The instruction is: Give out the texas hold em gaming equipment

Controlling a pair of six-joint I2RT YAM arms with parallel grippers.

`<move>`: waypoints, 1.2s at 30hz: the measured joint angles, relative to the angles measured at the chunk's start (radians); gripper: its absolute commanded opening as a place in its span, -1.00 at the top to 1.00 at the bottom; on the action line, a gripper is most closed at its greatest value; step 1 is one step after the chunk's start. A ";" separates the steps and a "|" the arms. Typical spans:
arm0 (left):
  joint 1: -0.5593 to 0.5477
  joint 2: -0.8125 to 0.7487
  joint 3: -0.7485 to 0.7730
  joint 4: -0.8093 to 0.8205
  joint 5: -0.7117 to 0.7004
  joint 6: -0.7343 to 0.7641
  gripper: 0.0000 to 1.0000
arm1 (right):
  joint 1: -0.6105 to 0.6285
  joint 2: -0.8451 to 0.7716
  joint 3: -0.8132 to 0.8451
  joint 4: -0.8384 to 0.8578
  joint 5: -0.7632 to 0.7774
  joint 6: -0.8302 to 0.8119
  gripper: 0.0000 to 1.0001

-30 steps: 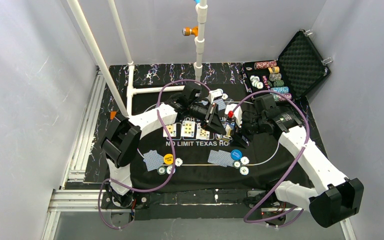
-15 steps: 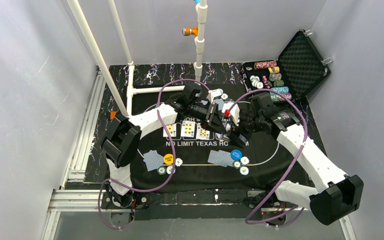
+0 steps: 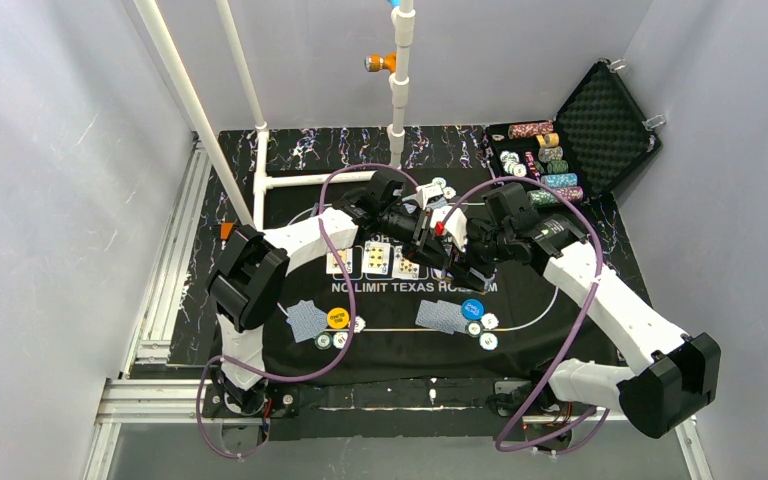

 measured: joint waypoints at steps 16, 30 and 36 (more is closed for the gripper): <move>0.000 0.000 0.017 -0.026 -0.010 0.032 -0.28 | 0.012 -0.002 0.000 0.002 0.044 0.008 0.62; 0.109 -0.031 0.082 -0.228 -0.147 0.261 -0.97 | -0.244 0.004 -0.004 0.000 0.006 0.012 0.72; 0.140 -0.122 0.081 -0.329 -0.267 0.427 -0.97 | -0.545 0.073 -0.021 0.014 -0.031 -0.053 0.74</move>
